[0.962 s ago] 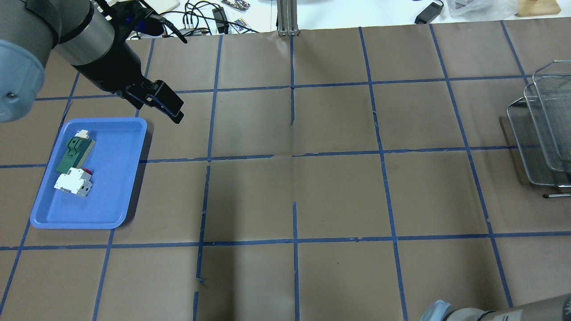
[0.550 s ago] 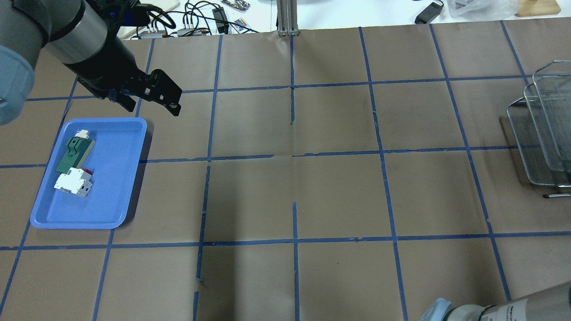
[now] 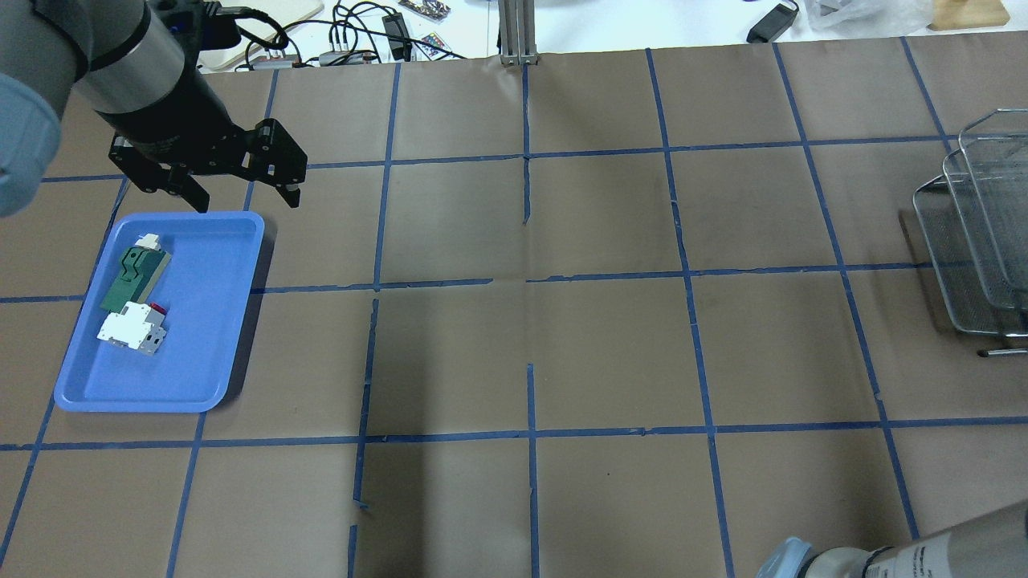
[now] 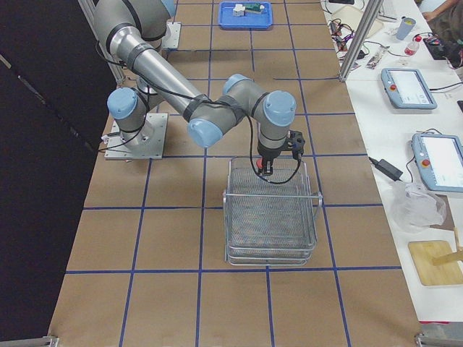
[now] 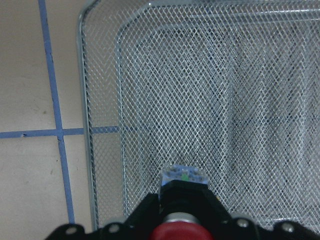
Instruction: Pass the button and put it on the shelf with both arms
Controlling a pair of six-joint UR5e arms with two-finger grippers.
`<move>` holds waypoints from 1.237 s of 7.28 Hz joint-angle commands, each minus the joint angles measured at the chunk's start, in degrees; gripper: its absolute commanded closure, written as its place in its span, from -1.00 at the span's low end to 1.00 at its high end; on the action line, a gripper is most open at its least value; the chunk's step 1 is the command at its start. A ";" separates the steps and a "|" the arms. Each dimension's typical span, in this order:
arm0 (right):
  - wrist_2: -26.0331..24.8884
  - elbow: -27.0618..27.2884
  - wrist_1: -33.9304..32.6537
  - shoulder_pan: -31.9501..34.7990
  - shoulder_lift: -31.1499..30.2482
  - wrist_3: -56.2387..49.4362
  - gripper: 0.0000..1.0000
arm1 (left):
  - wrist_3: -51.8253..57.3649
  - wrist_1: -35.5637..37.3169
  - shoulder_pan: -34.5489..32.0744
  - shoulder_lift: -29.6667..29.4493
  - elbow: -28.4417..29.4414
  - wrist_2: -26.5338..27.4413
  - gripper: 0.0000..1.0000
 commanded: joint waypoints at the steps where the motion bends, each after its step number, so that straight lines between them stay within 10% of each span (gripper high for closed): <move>1: -0.16 -0.01 0.13 0.00 0.38 0.10 -0.17 | -1.61 0.01 -0.24 -2.25 1.01 -1.16 -1.00; 2: -0.07 -0.01 0.05 0.00 0.38 0.02 -0.99 | -1.60 -0.07 -0.77 -4.00 3.36 -1.42 -1.00; 9: -2.35 2.61 12.07 9.26 -15.49 6.46 -1.00 | -1.60 -0.51 -2.09 -4.46 4.71 -1.25 -1.00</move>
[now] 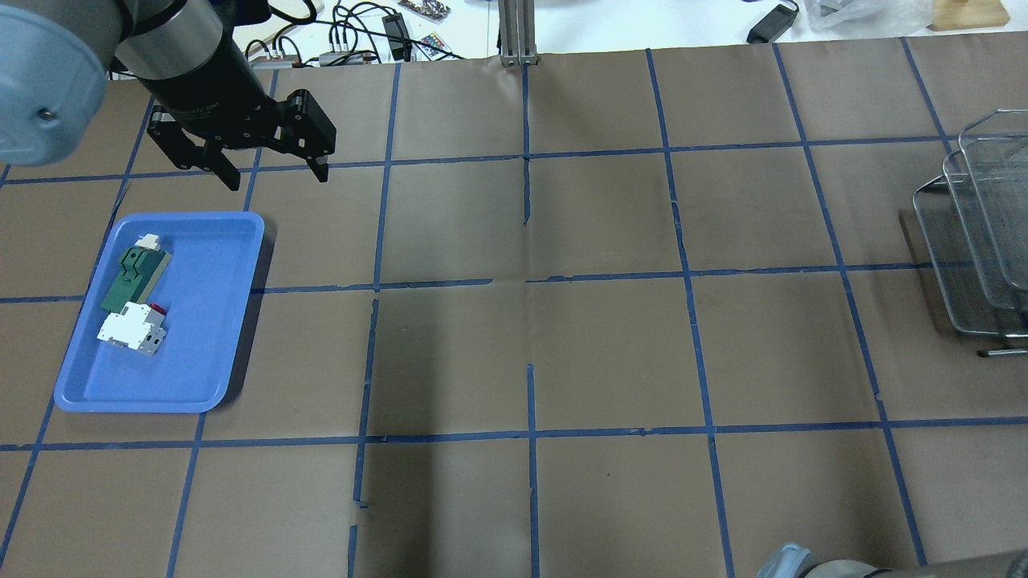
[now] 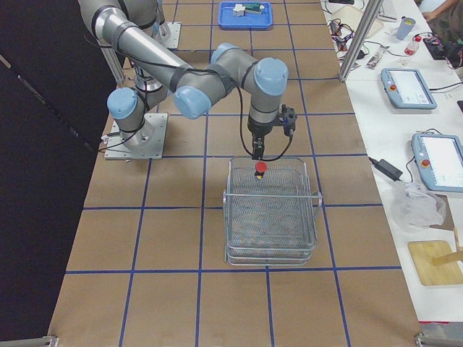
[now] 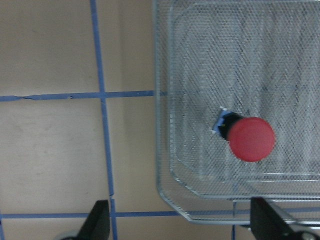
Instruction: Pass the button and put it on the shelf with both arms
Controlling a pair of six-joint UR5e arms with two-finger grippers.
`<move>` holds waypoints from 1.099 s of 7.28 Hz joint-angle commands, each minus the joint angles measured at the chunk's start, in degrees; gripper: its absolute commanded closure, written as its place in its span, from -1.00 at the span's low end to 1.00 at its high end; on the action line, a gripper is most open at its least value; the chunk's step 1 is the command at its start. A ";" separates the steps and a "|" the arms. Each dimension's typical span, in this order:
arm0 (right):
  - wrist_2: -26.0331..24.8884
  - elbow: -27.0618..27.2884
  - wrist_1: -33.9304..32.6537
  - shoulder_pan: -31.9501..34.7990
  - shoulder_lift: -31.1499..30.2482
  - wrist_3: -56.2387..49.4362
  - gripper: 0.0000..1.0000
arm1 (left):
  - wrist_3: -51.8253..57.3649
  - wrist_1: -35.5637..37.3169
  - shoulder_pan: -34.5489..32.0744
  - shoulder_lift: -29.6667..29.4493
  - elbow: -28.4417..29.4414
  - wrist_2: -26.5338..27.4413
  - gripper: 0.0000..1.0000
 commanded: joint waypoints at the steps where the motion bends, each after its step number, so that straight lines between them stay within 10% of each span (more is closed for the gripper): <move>1: -0.10 4.71 2.52 12.79 -8.05 11.68 -1.00 | 0.00 0.00 0.00 0.11 0.06 0.00 -1.00; 4: -3.25 6.67 3.57 30.40 -10.37 24.71 -1.00 | 0.00 0.00 0.00 0.11 -0.02 0.00 -1.00; 8: -2.82 10.71 4.81 38.18 -15.02 38.47 -1.00 | 0.00 0.00 0.00 0.19 -0.11 0.00 -1.00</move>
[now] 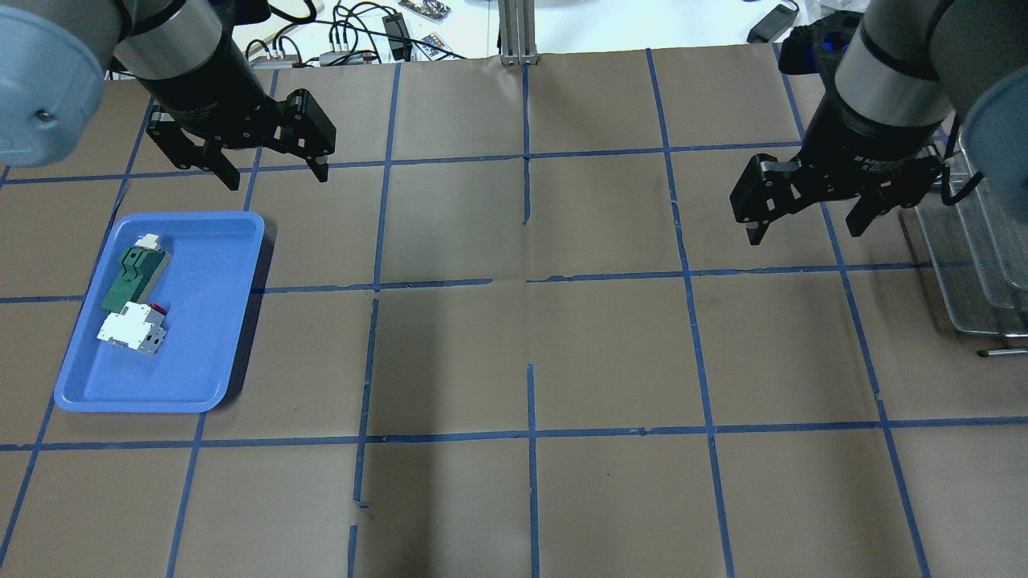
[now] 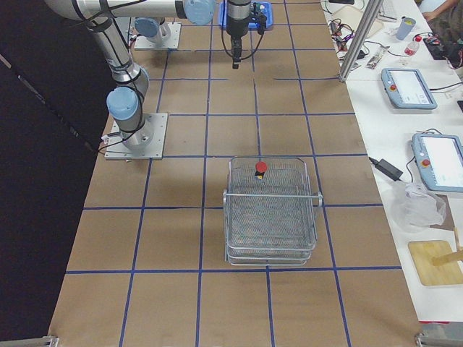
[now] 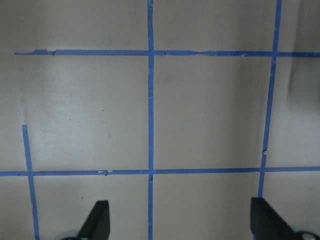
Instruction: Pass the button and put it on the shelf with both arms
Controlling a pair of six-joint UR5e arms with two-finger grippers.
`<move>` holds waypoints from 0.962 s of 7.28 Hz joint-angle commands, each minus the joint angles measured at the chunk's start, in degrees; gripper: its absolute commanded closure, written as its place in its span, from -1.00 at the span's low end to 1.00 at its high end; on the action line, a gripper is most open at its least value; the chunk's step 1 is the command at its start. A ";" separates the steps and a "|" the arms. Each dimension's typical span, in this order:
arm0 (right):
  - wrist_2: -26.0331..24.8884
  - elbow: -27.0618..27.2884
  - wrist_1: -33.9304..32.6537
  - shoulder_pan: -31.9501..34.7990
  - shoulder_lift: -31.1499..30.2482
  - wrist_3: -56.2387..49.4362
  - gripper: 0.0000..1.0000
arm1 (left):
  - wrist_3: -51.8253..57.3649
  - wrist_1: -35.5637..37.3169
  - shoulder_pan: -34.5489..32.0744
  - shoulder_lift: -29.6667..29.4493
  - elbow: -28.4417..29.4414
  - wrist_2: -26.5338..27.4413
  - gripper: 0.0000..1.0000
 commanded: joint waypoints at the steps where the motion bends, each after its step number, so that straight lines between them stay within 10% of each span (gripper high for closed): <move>1: 0.11 1.77 0.36 1.04 -1.95 3.23 -1.00 | 0.00 0.00 -0.07 0.03 -0.01 0.00 -1.00; 7: 3.62 2.39 0.37 1.04 -3.27 2.71 -1.00 | 0.00 0.00 -0.07 0.12 -0.10 -0.09 -1.00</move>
